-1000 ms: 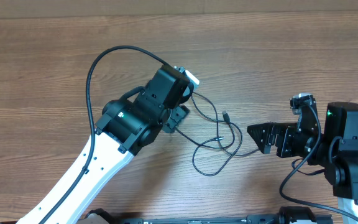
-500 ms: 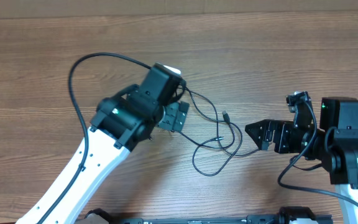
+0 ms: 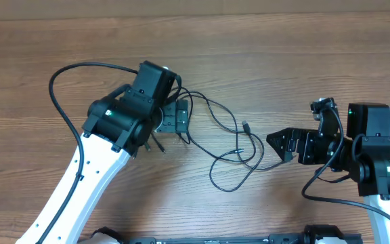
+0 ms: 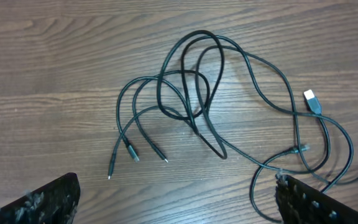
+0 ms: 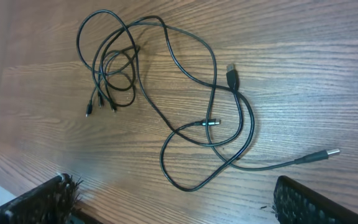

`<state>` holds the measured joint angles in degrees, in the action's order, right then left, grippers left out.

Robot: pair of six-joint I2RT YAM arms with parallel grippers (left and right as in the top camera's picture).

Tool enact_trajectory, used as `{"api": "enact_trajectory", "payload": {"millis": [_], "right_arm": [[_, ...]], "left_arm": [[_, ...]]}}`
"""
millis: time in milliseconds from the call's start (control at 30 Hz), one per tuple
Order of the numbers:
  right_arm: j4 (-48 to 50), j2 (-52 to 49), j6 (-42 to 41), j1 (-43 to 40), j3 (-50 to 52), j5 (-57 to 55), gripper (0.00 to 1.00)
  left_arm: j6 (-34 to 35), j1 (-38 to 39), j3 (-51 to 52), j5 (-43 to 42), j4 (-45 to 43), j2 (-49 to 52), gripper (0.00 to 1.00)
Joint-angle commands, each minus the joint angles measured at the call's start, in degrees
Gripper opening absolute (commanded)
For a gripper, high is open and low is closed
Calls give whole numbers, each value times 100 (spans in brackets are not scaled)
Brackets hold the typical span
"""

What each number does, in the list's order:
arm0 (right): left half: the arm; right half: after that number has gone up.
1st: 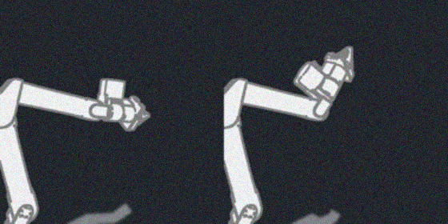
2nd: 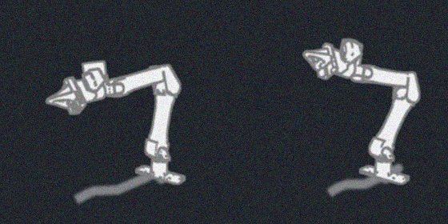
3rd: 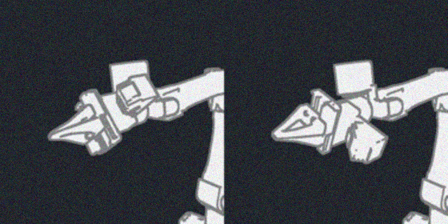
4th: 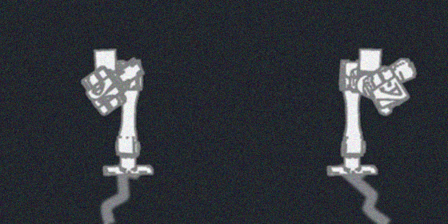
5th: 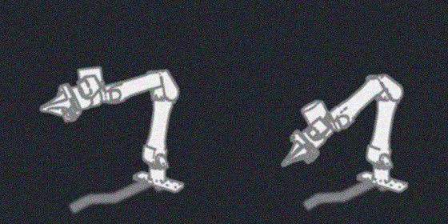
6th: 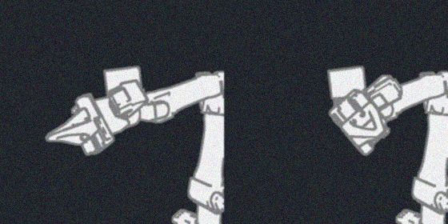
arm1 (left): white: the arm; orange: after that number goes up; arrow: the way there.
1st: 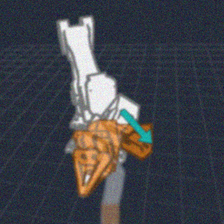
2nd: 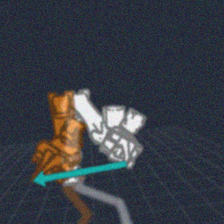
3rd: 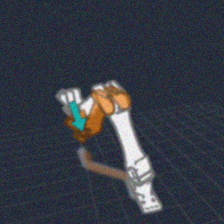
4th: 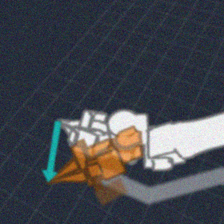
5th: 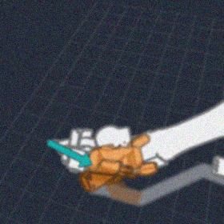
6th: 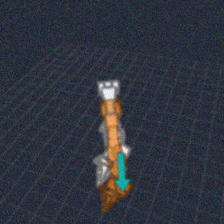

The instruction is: Untangle cables

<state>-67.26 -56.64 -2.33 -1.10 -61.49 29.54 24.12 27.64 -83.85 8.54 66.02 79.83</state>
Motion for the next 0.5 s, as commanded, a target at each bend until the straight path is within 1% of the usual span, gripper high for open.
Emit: {"api": "enact_trajectory", "payload": {"millis": [0, 167, 233, 333, 467], "right_arm": [[24, 2, 26, -7, 37, -28, 100], [-33, 2, 28, -7, 37, -33, 100], [37, 2, 26, -7, 37, -28, 100], [85, -2, 26, -7, 37, 35, 100], [28, -7, 26, -7, 37, 37, 100]], "left_arm": [[444, -109, -94, -70, 7, 52, 99], [1386, -291, -94, -284, -17, 52, 100], [1399, -297, -94, -297, 2, 52, 100], [1198, -297, -94, -273, 92, 55, 100], [1248, -365, -94, -219, 284, 55, 100]]}}
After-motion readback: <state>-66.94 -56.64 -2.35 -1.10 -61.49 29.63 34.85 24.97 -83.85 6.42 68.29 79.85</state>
